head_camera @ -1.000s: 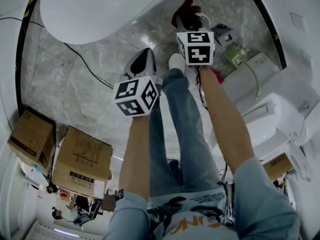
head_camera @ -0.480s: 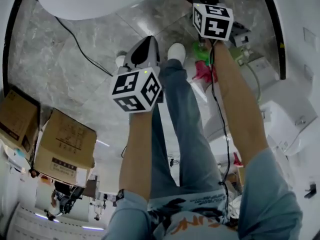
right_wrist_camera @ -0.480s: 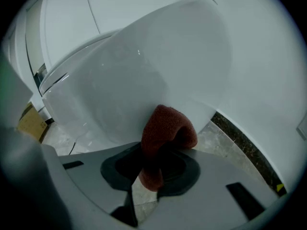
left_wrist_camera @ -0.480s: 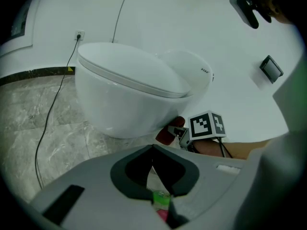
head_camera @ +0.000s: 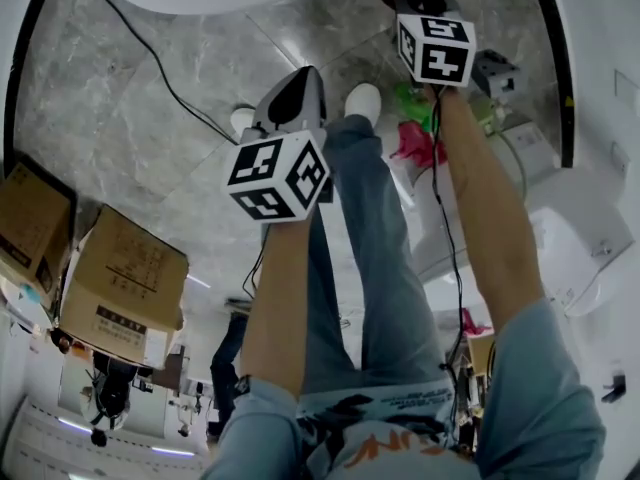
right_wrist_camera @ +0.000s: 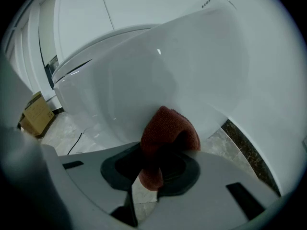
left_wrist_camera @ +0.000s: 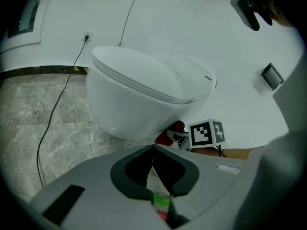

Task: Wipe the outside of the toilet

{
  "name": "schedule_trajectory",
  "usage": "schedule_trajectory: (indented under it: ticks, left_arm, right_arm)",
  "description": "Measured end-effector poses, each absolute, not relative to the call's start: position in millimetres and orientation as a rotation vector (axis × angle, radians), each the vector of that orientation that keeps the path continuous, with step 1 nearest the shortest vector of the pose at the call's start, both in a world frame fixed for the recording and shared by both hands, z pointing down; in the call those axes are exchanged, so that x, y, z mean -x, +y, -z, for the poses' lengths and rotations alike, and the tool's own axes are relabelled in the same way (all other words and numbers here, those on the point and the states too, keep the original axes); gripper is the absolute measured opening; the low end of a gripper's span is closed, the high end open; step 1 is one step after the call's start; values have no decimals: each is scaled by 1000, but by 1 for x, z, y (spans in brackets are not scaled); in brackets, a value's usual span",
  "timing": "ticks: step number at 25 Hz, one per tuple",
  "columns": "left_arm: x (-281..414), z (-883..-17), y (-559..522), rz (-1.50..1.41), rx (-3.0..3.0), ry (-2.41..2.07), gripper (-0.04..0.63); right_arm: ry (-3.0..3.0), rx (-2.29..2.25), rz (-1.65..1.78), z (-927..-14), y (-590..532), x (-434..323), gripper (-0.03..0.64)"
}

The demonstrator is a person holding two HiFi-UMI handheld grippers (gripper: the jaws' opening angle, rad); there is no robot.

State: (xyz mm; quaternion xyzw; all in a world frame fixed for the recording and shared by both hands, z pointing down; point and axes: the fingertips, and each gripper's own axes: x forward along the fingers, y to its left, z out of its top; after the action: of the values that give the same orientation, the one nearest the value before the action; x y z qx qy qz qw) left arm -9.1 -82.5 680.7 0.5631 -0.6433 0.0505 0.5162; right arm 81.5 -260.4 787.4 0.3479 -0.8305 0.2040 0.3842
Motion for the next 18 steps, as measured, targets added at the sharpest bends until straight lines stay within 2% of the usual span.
schedule_trajectory:
  ticks: [5, 18]
  left_arm:
    - [10, -681, -67, -116, -1364, -1523, -6]
    - [64, -685, -19, -25, -1278, -1570, -6]
  right_arm:
    - [-2125, -838, -489, -789, -239, -63, 78]
    - [-2083, -831, -562, -792, -181, -4, 80]
